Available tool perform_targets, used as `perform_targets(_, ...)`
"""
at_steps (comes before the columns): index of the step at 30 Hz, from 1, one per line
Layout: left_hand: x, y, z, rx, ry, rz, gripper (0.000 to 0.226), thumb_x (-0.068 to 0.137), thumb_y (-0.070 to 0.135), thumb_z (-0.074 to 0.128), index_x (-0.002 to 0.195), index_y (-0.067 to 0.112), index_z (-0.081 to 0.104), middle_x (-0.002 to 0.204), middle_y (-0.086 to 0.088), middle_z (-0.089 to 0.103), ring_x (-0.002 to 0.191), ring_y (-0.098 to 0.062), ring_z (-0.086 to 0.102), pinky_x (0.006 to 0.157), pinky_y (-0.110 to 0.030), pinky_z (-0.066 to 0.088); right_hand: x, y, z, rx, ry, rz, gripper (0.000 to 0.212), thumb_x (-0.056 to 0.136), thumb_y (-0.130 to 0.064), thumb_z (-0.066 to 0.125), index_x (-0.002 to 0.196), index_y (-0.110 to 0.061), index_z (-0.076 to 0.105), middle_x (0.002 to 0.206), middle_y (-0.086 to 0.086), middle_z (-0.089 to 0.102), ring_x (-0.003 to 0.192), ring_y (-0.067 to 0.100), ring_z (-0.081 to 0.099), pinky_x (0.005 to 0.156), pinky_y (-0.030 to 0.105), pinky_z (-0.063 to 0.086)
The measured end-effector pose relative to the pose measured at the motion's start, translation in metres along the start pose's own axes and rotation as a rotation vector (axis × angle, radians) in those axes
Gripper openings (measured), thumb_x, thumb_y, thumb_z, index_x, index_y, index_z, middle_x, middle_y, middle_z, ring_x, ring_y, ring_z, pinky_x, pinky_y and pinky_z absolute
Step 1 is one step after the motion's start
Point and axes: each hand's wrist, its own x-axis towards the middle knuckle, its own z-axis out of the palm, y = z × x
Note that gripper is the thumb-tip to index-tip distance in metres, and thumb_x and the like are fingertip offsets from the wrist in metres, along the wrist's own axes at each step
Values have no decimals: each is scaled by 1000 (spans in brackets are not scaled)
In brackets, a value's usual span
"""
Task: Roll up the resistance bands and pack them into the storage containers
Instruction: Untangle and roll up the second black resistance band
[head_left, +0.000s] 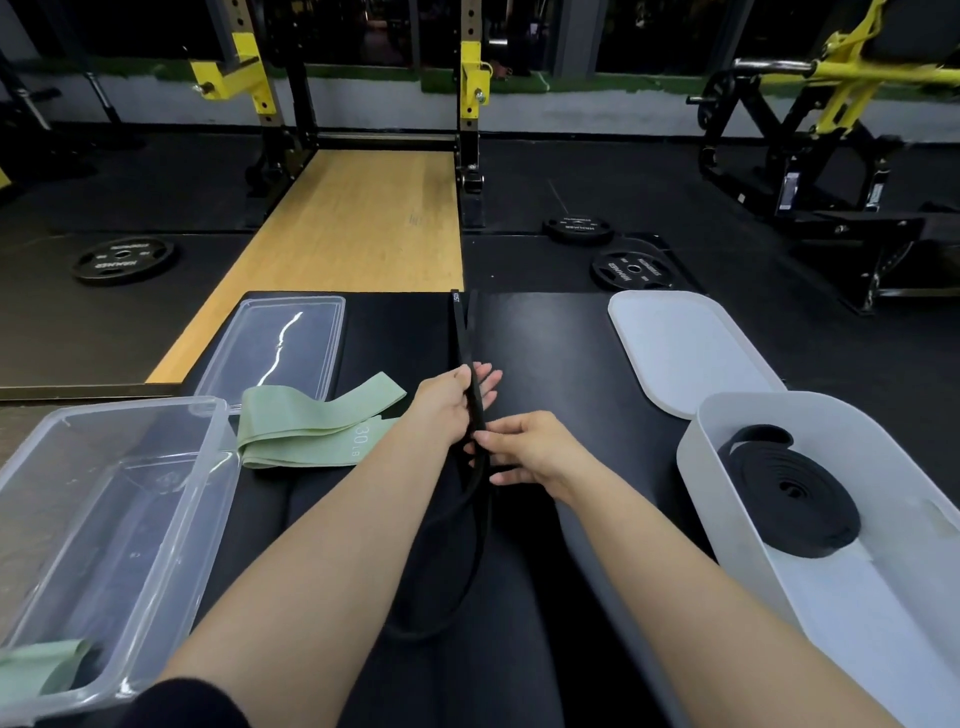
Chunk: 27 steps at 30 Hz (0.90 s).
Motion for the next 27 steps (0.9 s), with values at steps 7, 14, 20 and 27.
perform_targets(7, -17, -6, -34, 450, -76, 18, 24, 97, 14, 48, 118, 4, 54, 94, -5, 64, 79, -16, 63, 71, -28, 53, 14, 5, -3, -74, 149, -48, 21, 92, -11, 61, 112, -7, 63, 77, -3, 65, 65, 4, 60, 61, 17, 50)
perform_targets(14, -52, -21, -59, 586, -251, -66, 28, 100, 20, 43, 119, 7, 58, 102, -7, 67, 88, -16, 67, 77, -24, 55, 19, -4, -1, 107, 136, -72, 29, 95, -4, 53, 122, 7, 54, 89, 7, 70, 80, 17, 68, 71, 25, 56)
perform_targets(20, -81, -31, -60, 491, -304, -111, 29, 102, 13, 34, 117, 15, 58, 104, -6, 67, 95, -19, 65, 90, -33, 49, 13, -8, 2, 209, 127, -49, 22, 97, 0, 46, 113, 9, 58, 107, 14, 68, 81, 15, 67, 67, 24, 55)
perform_targets(27, -102, -40, -53, 619, -181, -29, 26, 94, 34, 54, 108, 16, 66, 104, -3, 70, 93, -15, 69, 79, -30, 56, 0, -4, 12, 191, 191, -44, 37, 96, 1, 47, 133, 6, 43, 103, 12, 67, 91, 20, 64, 72, 26, 52)
